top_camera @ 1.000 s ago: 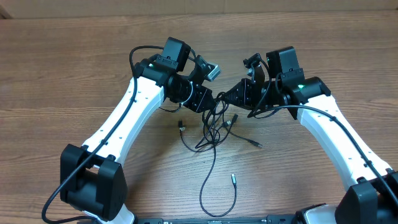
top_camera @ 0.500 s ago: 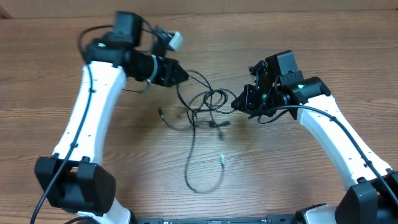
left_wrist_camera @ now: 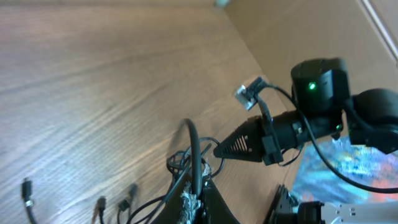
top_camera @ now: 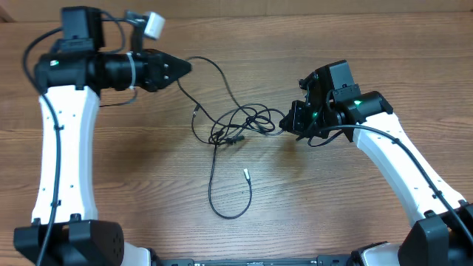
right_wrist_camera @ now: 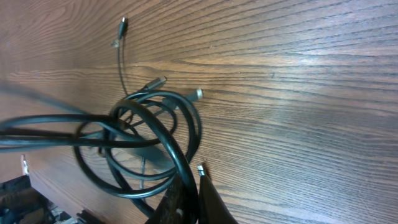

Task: Untangle cables
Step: 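Move the left gripper away leftward while the right holds the cables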

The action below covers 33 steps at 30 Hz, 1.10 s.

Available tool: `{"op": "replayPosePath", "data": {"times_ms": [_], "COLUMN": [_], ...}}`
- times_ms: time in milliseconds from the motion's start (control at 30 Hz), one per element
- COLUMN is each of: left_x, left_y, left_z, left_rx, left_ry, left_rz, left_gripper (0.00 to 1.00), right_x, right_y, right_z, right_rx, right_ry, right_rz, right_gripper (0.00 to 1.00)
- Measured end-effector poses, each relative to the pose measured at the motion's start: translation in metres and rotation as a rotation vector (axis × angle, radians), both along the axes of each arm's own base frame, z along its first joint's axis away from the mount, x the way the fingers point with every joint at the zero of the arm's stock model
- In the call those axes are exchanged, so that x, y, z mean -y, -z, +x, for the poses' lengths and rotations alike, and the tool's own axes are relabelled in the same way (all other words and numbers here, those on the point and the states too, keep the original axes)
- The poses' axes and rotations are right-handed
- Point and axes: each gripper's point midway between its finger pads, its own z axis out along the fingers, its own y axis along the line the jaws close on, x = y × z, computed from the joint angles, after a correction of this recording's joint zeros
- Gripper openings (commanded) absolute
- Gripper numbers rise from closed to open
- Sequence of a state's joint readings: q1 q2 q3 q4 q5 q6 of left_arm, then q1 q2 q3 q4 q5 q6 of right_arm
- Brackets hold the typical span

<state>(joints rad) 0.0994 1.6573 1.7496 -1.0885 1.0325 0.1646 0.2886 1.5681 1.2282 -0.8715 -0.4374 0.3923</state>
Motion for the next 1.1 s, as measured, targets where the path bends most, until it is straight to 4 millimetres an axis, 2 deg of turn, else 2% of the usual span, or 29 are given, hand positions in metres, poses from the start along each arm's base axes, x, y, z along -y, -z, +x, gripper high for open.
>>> {"op": "replayPosePath", "data": {"times_ms": [133,533,733,800,867,967,1100], "left_x": [-0.027,-0.117,-0.169,-0.179,-0.184,-0.179,-0.159], "left_y": [-0.013,-0.036,-0.066,-0.075,-0.081,-0.083,-0.064], "left_z": [0.004,0.029,0.037,0.036,0.035,0.032,0.025], "left_rx": [0.052,0.154,0.238,0.251,0.253,0.218,0.083], "left_ry": [-0.065,-0.295,-0.432,-0.462,-0.482,-0.488,-0.483], "left_rz": [-0.012,-0.037,-0.087,-0.105,-0.121,-0.145,-0.158], "left_gripper": [0.04,0.04,0.04,0.04,0.04,0.04,0.04], "right_x": [0.0,0.006,0.014,0.015,0.017,0.018,0.016], "right_y": [0.0,0.004,0.009,0.009,0.01,0.01,0.009], "right_z": [0.0,-0.001,-0.002,-0.002,-0.001,-0.001,0.001], "right_rx": [0.0,-0.008,-0.027,-0.028,-0.028,-0.028,-0.019], "right_ry": [0.0,0.015,0.051,0.058,0.066,0.074,0.07], "right_rz": [-0.001,-0.033,-0.079,-0.085,-0.092,-0.098,-0.084], "right_gripper": [0.04,0.04,0.04,0.04,0.04,0.04,0.04]}}
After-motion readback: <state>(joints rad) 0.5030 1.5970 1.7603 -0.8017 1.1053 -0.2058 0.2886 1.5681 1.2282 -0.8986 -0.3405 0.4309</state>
